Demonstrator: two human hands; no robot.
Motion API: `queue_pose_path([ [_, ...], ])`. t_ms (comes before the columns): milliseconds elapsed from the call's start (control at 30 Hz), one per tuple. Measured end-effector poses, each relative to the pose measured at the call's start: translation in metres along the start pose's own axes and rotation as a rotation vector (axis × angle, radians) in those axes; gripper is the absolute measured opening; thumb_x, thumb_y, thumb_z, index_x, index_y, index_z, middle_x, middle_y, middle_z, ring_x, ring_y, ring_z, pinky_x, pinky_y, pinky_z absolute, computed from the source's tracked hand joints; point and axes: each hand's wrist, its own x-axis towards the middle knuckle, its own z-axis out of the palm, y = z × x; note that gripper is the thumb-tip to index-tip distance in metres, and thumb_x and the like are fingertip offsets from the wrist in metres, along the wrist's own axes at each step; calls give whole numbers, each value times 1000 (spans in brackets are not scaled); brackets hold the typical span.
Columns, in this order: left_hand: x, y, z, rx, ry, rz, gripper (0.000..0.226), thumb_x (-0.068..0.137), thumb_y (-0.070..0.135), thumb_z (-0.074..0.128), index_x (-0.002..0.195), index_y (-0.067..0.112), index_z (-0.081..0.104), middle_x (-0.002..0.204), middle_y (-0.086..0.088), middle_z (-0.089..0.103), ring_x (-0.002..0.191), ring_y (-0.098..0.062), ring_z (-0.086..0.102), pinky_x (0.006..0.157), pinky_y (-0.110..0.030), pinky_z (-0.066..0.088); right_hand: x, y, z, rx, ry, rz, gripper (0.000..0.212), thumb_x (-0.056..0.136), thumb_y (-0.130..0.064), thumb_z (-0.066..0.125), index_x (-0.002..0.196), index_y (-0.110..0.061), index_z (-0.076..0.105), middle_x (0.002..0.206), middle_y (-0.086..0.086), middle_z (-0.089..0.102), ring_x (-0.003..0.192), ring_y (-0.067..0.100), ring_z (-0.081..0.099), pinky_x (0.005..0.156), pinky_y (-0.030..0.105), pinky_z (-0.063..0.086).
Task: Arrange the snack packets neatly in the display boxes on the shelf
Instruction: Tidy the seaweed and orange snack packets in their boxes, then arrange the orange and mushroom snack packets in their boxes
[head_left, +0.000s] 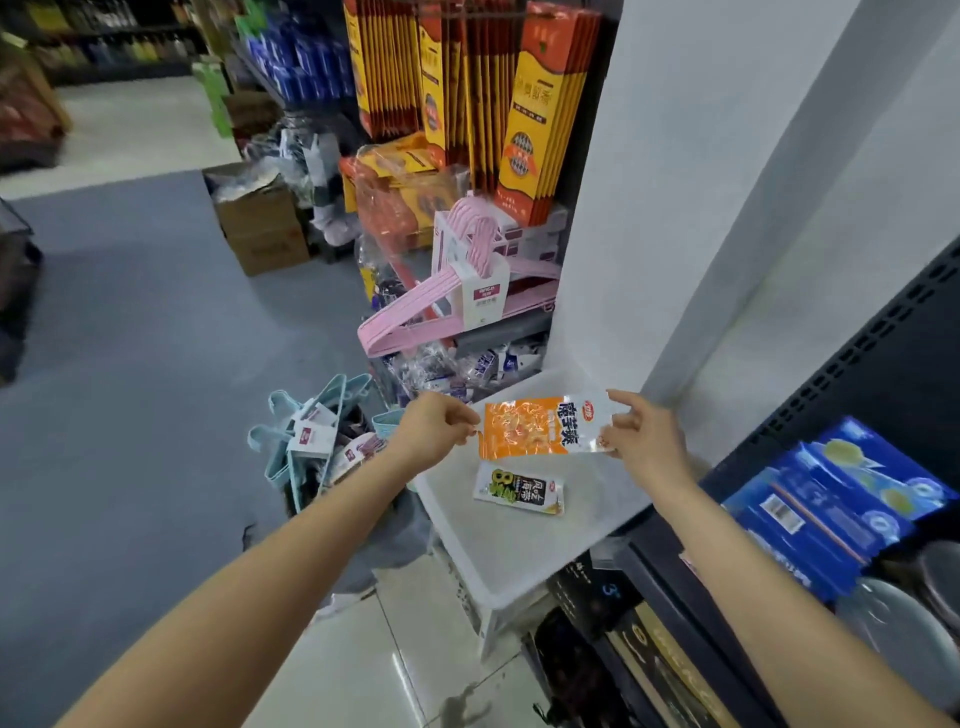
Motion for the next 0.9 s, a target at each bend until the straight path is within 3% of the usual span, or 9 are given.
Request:
queue_pose_path([
  [67,24,-6,2,33,-25,8,22,91,-1,53,105,4,68,96,-11,71,77,-11,62,64,-14,46,16,9,9,-17,-5,71,48,84,8,59,128,-10,52,79,-2,53,72,14,58,84,38,53],
  [167,64,-16,14,80,-104,14,21,91,-2,54,106,2,68,100,-14,71,85,-18,65,77,-22,47,40,33,27,-76,14,163,46,82,4,62,126,-8,52,82,2,58,82,22,61,85,43,53],
  [300,105,-39,42,210,-253,63,23,89,-4,51,100,3,70,102,-14,69,100,-27,62,84,-28,45,56,70,62,-156,22,293,42,83,1,62,122,-9,51,96,12,63,87,21,57,72,28,46],
  [400,124,-61,68,343,-372,64,23,79,-8,48,75,7,65,79,-14,60,81,-30,59,73,-27,43,67,95,90,-135,27,402,47,82,5,60,126,-10,50,99,12,58,86,21,53,71,24,40],
  [533,134,-89,98,429,-451,93,24,72,-8,49,69,16,50,74,-6,43,72,-18,38,65,-27,33,79,121,114,-217,23,452,45,81,10,59,123,-4,54,99,10,55,88,21,51,56,12,37],
  [633,139,-101,109,390,-454,74,25,77,-8,48,76,8,67,79,-8,56,76,-21,46,70,-27,40,82,131,123,-272,12,487,45,82,9,56,125,-4,53,112,17,62,103,29,57,78,19,42],
  [733,147,-105,113,361,-501,83,22,85,-2,51,91,5,70,91,-13,63,87,-29,55,69,-24,34,77,136,126,-342,-30,530,45,87,2,55,131,-4,50,129,17,55,120,29,50,94,22,34],
  [800,148,-104,112,362,-540,97,22,90,6,53,107,1,67,109,-16,64,104,-31,57,79,-27,40,73,137,125,-368,-2,539,41,90,-3,54,130,-4,52,134,15,52,125,27,47,100,23,30],
  [900,150,-99,105,386,-572,132,24,91,9,54,112,4,63,115,-16,62,106,-31,58,89,-36,47,66,130,122,-334,84,554,33,91,-5,51,123,-5,59,129,13,57,119,27,52,99,27,37],
])
